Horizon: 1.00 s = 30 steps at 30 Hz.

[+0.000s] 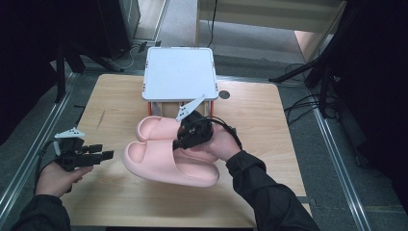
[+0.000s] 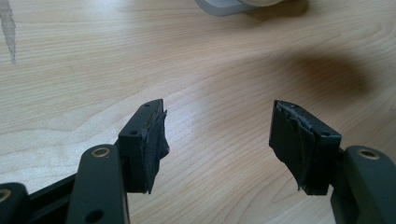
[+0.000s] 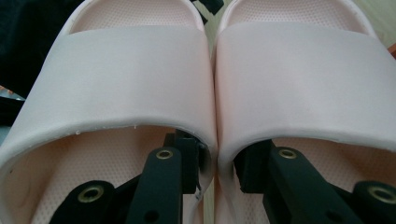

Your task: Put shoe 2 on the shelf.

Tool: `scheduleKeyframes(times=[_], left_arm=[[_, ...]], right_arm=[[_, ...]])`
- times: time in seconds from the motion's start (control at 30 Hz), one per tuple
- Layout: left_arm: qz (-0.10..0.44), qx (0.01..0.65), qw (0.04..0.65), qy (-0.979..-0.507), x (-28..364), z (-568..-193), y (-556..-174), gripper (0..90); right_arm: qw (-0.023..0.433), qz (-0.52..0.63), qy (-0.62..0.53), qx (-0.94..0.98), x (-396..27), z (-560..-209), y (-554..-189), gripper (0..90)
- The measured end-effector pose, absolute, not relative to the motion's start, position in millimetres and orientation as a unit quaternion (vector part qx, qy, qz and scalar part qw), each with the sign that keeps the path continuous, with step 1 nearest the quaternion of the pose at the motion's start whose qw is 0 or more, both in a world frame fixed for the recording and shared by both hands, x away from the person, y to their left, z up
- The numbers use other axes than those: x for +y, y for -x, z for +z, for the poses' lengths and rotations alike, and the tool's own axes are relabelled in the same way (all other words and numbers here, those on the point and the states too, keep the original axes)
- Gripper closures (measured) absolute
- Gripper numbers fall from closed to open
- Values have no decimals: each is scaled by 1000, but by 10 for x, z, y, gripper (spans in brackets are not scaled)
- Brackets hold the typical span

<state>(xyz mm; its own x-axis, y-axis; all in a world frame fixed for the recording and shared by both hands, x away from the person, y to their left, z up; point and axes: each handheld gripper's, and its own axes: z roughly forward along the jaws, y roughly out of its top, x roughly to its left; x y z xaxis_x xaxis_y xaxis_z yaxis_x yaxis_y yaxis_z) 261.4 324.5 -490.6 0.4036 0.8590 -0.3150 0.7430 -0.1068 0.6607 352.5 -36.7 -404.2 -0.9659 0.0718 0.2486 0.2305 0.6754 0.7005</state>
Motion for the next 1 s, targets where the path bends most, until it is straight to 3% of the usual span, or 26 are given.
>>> scheduleKeyframes(times=[0.53, 1.0], left_arm=[[72, 527, 393, -750, 3148, -4907, -2614, 356], [65, 521, 390, -756, 3115, -4902, -2631, 356]], right_arm=[[91, -392, 104, -910, -413, -3451, -3667, 743], [20, -385, 187, -903, -352, -3035, -4040, 743]])
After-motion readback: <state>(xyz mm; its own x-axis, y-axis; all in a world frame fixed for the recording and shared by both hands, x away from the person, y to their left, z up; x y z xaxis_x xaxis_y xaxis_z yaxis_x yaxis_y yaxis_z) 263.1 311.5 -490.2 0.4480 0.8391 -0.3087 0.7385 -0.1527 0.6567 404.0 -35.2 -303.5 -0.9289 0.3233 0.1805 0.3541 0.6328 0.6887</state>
